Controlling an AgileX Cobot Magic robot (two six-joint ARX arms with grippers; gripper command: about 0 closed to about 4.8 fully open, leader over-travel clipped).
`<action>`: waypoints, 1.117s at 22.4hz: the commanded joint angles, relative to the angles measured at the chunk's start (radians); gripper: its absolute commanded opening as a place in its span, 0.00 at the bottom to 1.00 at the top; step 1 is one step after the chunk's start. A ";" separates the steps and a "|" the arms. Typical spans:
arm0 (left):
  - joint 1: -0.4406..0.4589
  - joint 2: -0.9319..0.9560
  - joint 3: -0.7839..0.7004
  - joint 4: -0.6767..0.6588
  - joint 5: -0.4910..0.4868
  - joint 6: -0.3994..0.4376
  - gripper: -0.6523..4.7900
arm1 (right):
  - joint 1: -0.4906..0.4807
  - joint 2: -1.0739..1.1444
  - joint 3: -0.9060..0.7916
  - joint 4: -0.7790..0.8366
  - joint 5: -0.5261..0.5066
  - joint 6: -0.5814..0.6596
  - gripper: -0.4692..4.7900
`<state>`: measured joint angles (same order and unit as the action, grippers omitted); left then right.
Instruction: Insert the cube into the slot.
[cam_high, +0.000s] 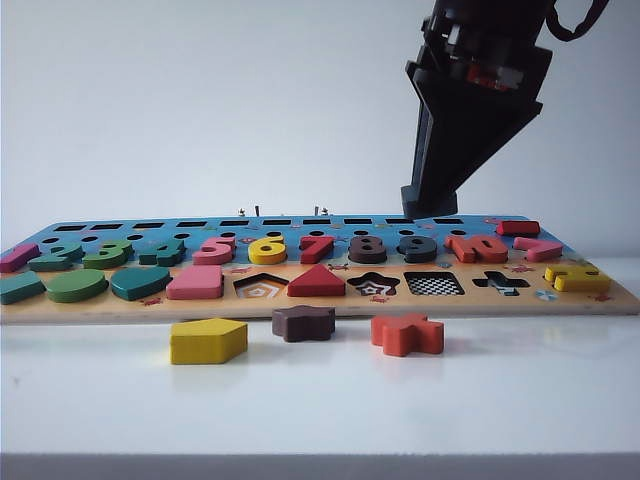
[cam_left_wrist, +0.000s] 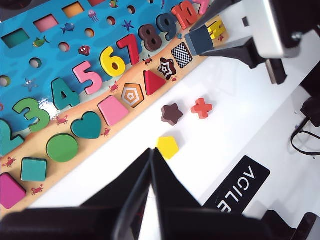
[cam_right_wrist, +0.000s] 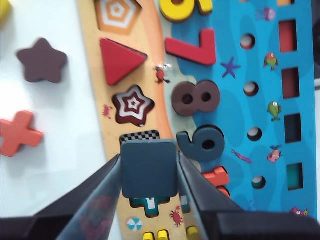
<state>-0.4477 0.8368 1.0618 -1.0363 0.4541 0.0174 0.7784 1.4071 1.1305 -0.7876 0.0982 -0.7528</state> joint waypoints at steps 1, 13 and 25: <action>0.001 0.000 0.006 0.015 0.006 -0.002 0.15 | -0.003 0.010 -0.001 0.024 -0.002 -0.008 0.30; 0.001 0.000 0.006 0.015 0.006 -0.002 0.15 | -0.019 0.053 -0.039 0.064 -0.007 -0.069 0.28; 0.001 -0.001 0.006 0.015 0.006 -0.002 0.15 | -0.019 0.053 -0.052 0.094 0.003 -0.143 0.26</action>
<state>-0.4477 0.8368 1.0618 -1.0363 0.4541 0.0174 0.7582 1.4631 1.0786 -0.7074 0.0994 -0.8886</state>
